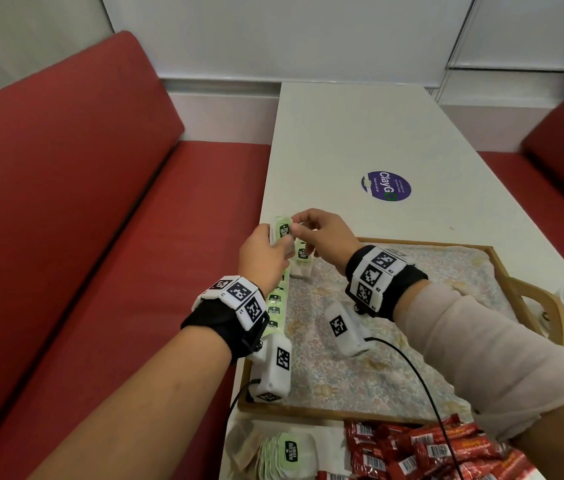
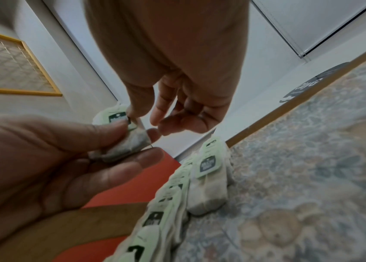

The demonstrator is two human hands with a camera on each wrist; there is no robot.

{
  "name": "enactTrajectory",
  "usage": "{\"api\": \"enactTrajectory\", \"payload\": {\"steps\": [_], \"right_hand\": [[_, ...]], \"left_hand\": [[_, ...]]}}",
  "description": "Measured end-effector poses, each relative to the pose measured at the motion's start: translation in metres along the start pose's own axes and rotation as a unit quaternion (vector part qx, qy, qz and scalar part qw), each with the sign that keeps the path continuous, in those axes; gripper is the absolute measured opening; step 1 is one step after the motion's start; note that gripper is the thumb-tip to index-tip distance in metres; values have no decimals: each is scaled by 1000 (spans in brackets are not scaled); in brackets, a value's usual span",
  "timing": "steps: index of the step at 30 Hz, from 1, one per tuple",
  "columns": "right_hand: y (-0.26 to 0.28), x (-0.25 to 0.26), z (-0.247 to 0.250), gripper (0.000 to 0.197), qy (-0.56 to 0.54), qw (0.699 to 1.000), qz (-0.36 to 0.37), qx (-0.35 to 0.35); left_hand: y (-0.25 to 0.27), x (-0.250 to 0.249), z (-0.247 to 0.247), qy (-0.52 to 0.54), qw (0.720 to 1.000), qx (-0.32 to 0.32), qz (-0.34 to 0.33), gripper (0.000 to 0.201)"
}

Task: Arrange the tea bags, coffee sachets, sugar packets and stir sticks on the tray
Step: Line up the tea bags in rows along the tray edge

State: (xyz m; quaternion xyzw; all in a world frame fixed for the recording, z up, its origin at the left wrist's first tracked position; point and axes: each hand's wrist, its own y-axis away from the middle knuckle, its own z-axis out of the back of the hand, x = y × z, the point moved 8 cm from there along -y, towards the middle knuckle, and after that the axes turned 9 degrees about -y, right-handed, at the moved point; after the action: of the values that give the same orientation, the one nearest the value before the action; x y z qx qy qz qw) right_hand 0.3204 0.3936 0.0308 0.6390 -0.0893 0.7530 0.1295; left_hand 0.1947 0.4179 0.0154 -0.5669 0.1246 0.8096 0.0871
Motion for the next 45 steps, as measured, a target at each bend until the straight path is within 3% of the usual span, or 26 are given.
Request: {"api": "enactTrajectory", "payload": {"steps": [2,7,14,20,28,38,43,45], "right_hand": [[0,-1,0,12,-4,1000,3,-3],[1,-6,5,19,-21,1000,-7,-12],[1,-24,24,23,-21,995,-64,-72],[14,-52,16,23,6,985,-173,-23],[24,-61,1,21,-15,971,-236,22],[19,-62,3,20,24,971,-239,8],[19,-47,15,23,87,982,-168,-25],[20,-42,10,26,117,984,-137,10]], "left_hand": [[0,0,1,-10,1000,1,-4,6],[-3,1,1,-17,1000,2,-5,26],[-2,5,0,67,997,-3,32,16],[-2,5,1,78,996,-4,35,16],[-2,5,2,74,997,-4,30,17],[-2,5,2,70,997,-4,29,17],[-1,5,2,76,997,-3,32,17],[-2,5,2,73,997,-4,32,17]]}}
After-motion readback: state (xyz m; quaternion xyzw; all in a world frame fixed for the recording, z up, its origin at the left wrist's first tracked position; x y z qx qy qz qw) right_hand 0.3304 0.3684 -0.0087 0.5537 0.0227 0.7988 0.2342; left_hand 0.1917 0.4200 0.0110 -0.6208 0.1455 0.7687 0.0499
